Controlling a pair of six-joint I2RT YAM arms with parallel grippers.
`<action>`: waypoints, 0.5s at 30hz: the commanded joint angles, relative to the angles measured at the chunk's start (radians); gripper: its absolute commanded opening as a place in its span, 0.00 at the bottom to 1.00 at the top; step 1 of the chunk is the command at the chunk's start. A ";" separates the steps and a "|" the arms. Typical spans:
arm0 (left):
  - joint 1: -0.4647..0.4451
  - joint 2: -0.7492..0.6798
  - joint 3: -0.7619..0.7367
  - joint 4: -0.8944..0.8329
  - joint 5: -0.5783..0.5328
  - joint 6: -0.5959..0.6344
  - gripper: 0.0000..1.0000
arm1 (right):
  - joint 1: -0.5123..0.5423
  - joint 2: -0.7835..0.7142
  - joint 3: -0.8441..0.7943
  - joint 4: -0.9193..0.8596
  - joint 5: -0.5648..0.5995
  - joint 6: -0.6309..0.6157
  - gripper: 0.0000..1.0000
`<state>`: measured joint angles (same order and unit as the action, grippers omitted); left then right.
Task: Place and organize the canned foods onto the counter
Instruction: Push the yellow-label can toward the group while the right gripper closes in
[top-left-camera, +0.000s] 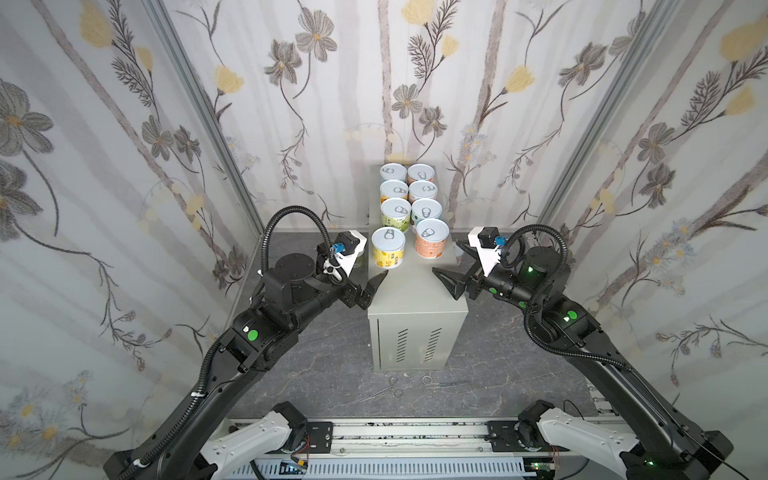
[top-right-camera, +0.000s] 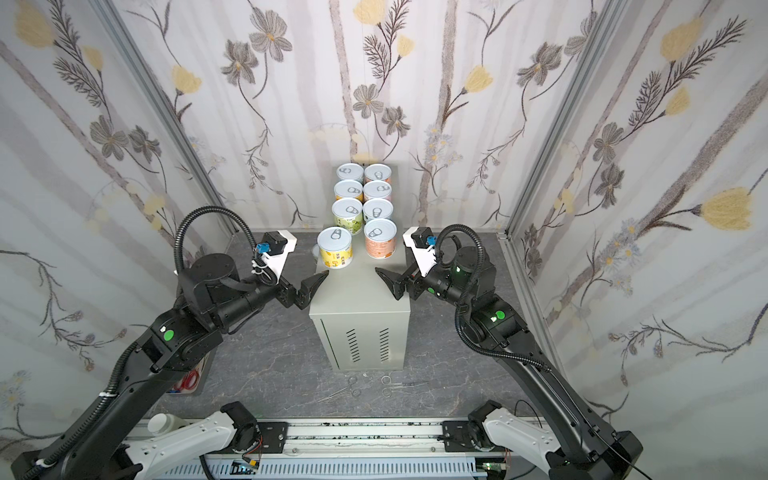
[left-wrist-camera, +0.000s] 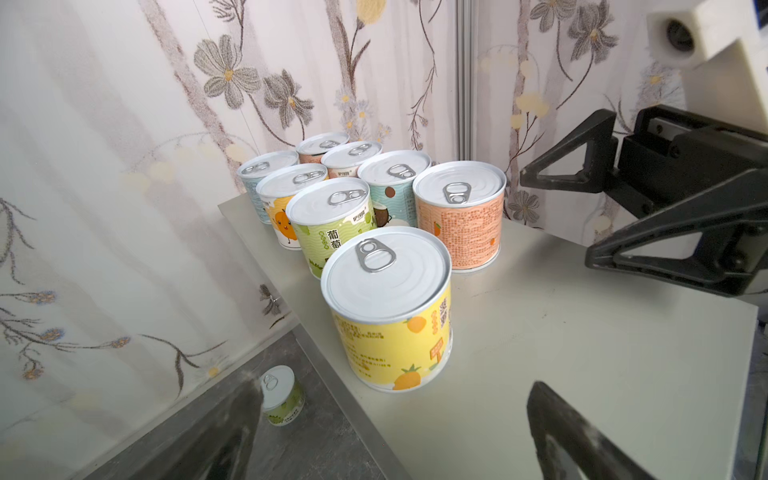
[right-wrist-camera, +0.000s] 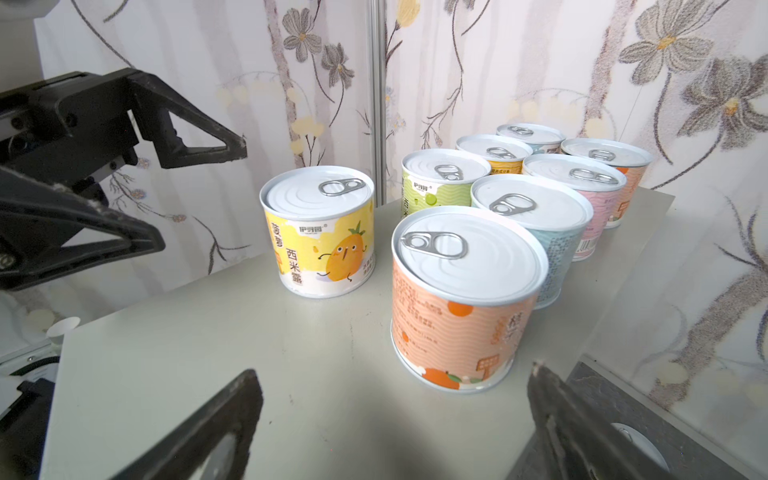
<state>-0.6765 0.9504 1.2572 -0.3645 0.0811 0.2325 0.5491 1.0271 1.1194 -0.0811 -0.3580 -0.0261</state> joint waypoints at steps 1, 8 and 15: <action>0.003 -0.015 -0.042 0.145 0.094 0.029 1.00 | 0.004 -0.011 -0.024 0.100 0.036 0.048 1.00; 0.007 -0.012 -0.071 0.193 0.157 0.039 0.98 | 0.012 -0.008 -0.044 0.135 0.075 0.084 1.00; 0.009 0.017 -0.097 0.199 0.147 0.028 0.91 | 0.021 -0.005 -0.053 0.146 0.085 0.084 0.99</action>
<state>-0.6701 0.9649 1.1687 -0.2142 0.2218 0.2584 0.5682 1.0210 1.0676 0.0078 -0.2817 0.0525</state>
